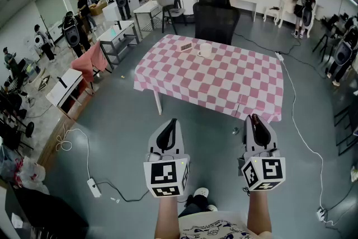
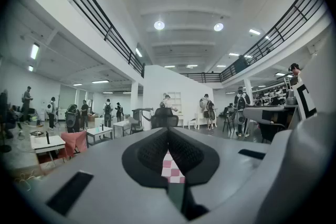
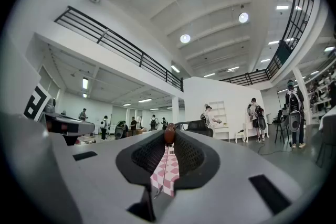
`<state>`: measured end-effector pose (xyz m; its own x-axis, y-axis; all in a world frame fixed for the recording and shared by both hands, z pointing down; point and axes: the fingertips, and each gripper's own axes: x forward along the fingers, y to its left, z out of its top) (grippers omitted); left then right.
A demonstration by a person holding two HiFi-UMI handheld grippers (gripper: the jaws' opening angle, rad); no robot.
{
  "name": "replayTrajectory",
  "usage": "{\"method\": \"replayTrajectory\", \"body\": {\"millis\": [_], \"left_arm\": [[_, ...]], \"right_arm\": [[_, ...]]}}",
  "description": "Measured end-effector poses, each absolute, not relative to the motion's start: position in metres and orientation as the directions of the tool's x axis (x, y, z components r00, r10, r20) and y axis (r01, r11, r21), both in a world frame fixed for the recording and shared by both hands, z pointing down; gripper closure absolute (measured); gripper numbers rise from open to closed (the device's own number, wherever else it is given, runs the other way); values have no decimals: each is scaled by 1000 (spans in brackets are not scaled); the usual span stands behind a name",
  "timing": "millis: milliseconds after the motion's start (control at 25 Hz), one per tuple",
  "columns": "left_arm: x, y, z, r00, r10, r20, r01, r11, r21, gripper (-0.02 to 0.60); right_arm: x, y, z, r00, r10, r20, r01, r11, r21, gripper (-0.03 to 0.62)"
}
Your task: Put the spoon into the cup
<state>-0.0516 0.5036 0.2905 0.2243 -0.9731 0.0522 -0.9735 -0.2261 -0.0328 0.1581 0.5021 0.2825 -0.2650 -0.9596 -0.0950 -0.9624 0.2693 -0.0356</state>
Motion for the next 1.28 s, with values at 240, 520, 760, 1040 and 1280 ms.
{"method": "replayTrajectory", "body": {"millis": [240,520,760,1040,1280], "left_arm": [[-59,502,286,219,-974,53,-975,-221,-33,569],[-63,502,288,225,-973,56,-973,-227,-31,569],[-64,495,292,229,-971,62,-972,-232,-30,569],[-72,464,297,237,-969,73,-971,-239,-25,569],[-73,422,298,254,-965,69,-966,-257,-35,569]], "right_arm": [[153,502,278,-267,-959,-93,-962,271,-30,531],[148,501,280,-265,-960,-86,-963,268,-30,531],[147,495,286,-259,-963,-77,-964,262,-33,531],[147,466,290,-228,-971,-79,-971,233,-60,531],[146,429,292,-218,-972,-89,-972,224,-72,531]]}}
